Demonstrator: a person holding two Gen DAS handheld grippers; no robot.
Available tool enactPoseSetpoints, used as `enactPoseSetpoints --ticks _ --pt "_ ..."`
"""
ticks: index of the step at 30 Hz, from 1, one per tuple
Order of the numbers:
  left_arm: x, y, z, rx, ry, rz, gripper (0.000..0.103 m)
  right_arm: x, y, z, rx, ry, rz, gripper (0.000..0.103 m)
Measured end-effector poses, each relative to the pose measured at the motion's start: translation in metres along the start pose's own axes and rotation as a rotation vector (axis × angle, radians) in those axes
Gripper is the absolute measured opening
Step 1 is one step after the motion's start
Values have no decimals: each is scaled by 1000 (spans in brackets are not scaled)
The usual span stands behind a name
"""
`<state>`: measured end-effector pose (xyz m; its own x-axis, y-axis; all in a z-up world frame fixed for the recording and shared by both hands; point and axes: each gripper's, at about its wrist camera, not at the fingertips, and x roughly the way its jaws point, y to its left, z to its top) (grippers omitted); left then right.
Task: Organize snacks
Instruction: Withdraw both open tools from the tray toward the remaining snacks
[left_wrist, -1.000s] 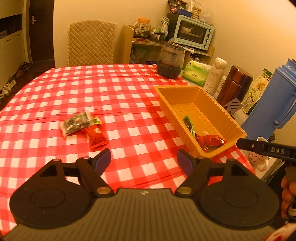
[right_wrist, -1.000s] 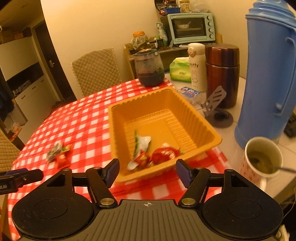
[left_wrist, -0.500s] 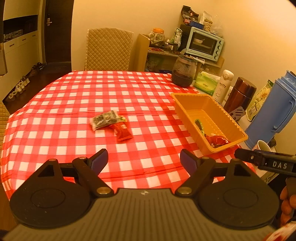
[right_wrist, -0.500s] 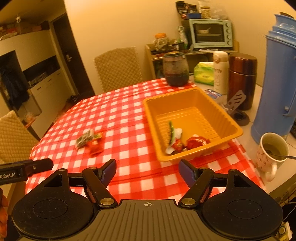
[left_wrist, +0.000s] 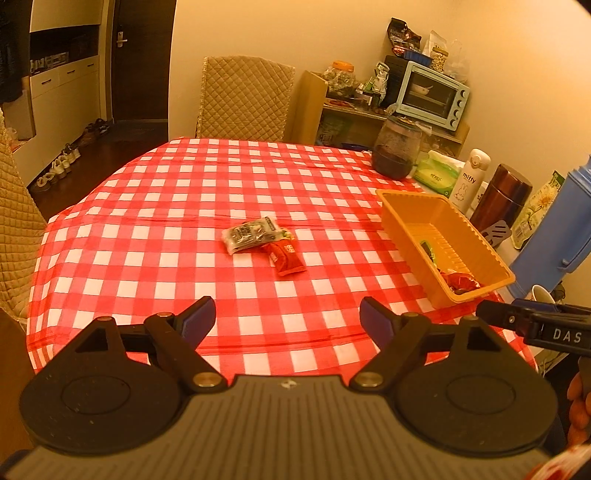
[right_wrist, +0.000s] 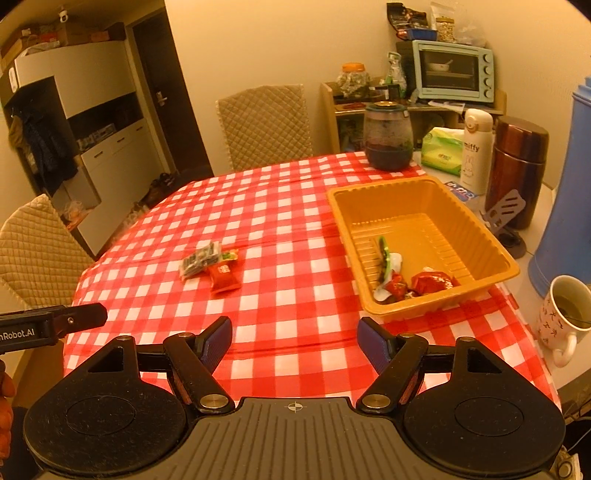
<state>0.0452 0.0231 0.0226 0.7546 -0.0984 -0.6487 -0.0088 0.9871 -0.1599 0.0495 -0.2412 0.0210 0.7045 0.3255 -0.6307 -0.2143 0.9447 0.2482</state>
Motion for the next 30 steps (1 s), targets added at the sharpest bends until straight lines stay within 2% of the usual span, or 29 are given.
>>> enactPoseSetpoints --ticks 18,30 --pt "5 28 -4 -23 15 34 84 25 22 -1 -37 32 30 75" --pt "37 50 6 2 39 40 84 72 44 12 -88 46 64 74"
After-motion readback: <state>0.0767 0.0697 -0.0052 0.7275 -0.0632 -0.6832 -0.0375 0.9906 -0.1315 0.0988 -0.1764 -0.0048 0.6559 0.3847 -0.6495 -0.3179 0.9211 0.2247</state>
